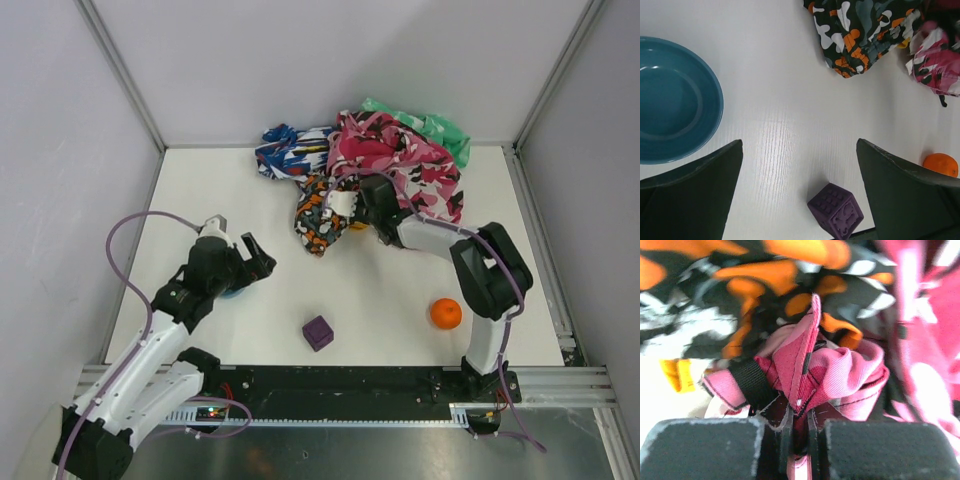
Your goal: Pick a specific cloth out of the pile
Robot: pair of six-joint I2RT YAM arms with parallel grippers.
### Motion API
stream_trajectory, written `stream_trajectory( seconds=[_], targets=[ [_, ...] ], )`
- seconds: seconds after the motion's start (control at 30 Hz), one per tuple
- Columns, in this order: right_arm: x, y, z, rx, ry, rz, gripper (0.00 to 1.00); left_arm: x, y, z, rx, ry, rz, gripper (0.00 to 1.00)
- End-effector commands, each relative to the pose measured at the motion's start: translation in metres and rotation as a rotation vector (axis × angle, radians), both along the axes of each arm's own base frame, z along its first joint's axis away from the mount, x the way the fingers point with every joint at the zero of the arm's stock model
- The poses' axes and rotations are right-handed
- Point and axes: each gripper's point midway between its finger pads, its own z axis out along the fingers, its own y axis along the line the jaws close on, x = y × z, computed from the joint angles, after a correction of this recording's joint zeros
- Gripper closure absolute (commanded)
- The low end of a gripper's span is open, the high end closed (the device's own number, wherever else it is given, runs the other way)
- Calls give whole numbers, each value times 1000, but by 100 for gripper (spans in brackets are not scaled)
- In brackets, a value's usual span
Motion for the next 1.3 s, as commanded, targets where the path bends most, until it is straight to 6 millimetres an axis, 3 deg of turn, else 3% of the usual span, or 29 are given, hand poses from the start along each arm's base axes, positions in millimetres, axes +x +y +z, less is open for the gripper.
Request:
stream_trajectory(
  seconds=[0.0, 0.07, 0.17, 0.23, 0.3, 0.5, 0.6, 0.73, 0.87, 1.0, 1.1, 1.2, 1.27],
  targets=[
    [31, 21, 180, 405, -376, 13, 100, 21, -5, 31, 0, -103, -11, 0],
    [37, 13, 214, 487, -426, -17, 100, 27, -12, 34, -8, -113, -46, 0],
    [64, -12, 252, 626, -482, -148, 100, 36, -29, 38, -26, -122, -125, 0],
    [87, -32, 263, 699, -486, -235, 100, 43, -39, 41, -33, -127, -168, 0],
    [114, -58, 261, 757, -458, -326, 100, 51, -51, 46, -42, -135, -220, 0],
    [181, -111, 205, 835, -334, -506, 100, 72, -114, 49, -8, -148, -451, 0],
    [206, -130, 154, 843, -245, -603, 100, 82, -158, 40, 23, -129, -577, 0],
    [225, -155, 83, 845, -129, -721, 100, 112, -209, 17, 12, -68, -670, 0],
    [226, -177, 36, 859, -27, -810, 100, 155, -253, -12, -30, -2, -657, 0],
    [220, -189, 20, 914, 61, -831, 100, 204, -287, -53, -12, 30, -557, 0],
    [216, -190, 23, 948, 89, -808, 100, 230, -310, -79, -27, 43, -512, 0],
    [213, -191, 26, 960, 97, -797, 100, 242, -331, -99, -22, 48, -510, 0],
    [211, -189, 29, 969, 103, -785, 100, 239, -349, -108, -20, 47, -544, 0]
  ],
)
